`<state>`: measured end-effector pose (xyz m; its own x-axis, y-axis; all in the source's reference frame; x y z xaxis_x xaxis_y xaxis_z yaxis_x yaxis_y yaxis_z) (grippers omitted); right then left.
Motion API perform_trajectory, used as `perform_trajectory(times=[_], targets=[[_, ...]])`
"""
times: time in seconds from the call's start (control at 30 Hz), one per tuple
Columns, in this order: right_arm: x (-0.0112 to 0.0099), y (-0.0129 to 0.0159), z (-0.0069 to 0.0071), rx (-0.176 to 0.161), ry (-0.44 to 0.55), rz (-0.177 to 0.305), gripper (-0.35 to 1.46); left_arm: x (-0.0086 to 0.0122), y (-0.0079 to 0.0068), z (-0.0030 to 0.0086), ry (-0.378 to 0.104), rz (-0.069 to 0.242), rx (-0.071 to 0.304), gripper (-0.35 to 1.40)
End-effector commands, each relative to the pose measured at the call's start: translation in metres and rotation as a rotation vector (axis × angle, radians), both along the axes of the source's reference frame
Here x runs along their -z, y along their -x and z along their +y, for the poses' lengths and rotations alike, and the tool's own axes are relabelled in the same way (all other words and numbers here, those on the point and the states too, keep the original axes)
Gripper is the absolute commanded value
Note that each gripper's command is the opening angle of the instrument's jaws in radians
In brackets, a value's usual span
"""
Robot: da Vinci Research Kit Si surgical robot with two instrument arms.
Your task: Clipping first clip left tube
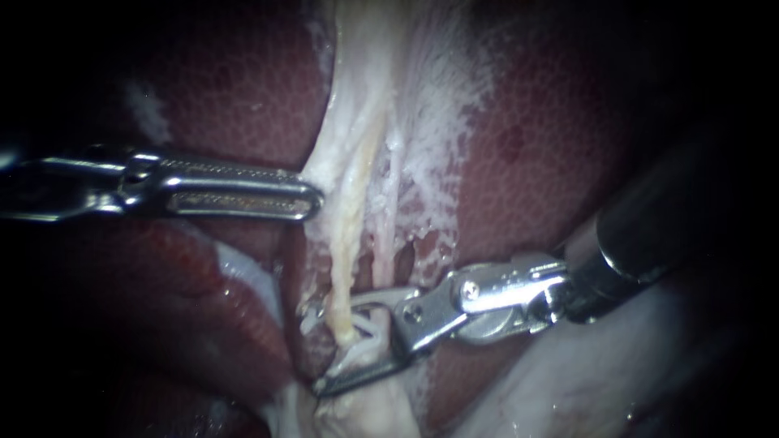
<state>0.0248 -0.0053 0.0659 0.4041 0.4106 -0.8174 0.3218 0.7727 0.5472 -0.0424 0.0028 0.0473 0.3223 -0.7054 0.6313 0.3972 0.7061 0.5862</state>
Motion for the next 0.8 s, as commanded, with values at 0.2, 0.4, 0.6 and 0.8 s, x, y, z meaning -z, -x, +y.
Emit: perform_trajectory(times=[0.2, 0.4, 0.6, 0.8], targets=[[0.0, 0.0007, 0.0, 0.054, -0.054, -0.004, -0.35, 0.0, 0.0, 0.0, 0.0, 0.0, 0.0, -0.35], [0.0, 0.0006, 0.0, 0.053, -0.055, -0.009, -0.35, 0.0, 0.0001, 0.0, 0.0, 0.0, 0.0, -0.35], [-0.0001, 0.0007, 0.0001, 0.053, -0.055, -0.009, -0.35, 0.0, 0.0001, 0.0, 0.0, 0.0, 0.0, -0.35], [-0.0001, 0.0007, 0.0001, 0.053, -0.055, -0.009, -0.35, 0.0, 0.0001, 0.0001, 0.0, 0.0, 0.001, -0.35]])
